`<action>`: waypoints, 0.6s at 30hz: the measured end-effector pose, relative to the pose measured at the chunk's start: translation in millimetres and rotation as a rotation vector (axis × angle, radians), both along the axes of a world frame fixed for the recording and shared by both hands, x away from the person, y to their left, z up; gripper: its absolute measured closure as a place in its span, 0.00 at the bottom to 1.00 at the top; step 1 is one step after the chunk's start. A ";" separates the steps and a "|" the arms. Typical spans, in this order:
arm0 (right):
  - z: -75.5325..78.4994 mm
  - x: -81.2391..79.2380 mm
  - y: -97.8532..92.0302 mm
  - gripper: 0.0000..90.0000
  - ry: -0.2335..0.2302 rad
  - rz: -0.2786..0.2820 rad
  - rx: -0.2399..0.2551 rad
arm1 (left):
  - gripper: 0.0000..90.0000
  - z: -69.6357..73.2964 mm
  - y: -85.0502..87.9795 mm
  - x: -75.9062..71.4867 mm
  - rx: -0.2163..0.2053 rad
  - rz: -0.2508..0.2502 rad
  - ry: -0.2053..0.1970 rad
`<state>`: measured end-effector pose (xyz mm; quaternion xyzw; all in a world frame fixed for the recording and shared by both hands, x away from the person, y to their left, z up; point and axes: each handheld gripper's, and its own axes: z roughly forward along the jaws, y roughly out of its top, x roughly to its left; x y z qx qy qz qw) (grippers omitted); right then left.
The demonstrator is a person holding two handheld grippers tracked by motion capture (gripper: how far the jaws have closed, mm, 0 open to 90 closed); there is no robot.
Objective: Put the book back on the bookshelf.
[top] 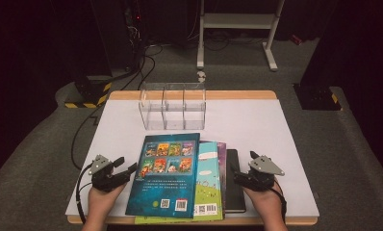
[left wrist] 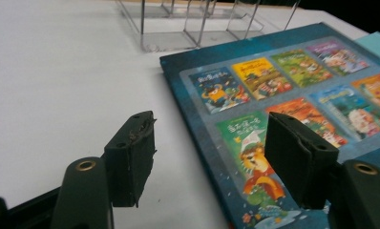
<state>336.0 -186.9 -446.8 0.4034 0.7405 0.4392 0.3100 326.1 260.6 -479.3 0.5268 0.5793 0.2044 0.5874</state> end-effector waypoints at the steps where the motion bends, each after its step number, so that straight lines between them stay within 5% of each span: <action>1: 1.4 0.6 3.7 0.18 -0.007 0.000 -0.004 | 0.38 -0.4 -0.8 0.3 0.000 0.002 -0.001; 9: 9.0 -3.6 25.1 0.20 -0.018 0.033 0.018 | 0.39 -8.6 -10.6 1.8 -0.001 -0.033 0.036; 18: -1.5 -16.3 24.4 0.19 0.006 0.053 0.019 | 0.36 -13.6 -30.3 -0.4 0.037 -0.078 0.062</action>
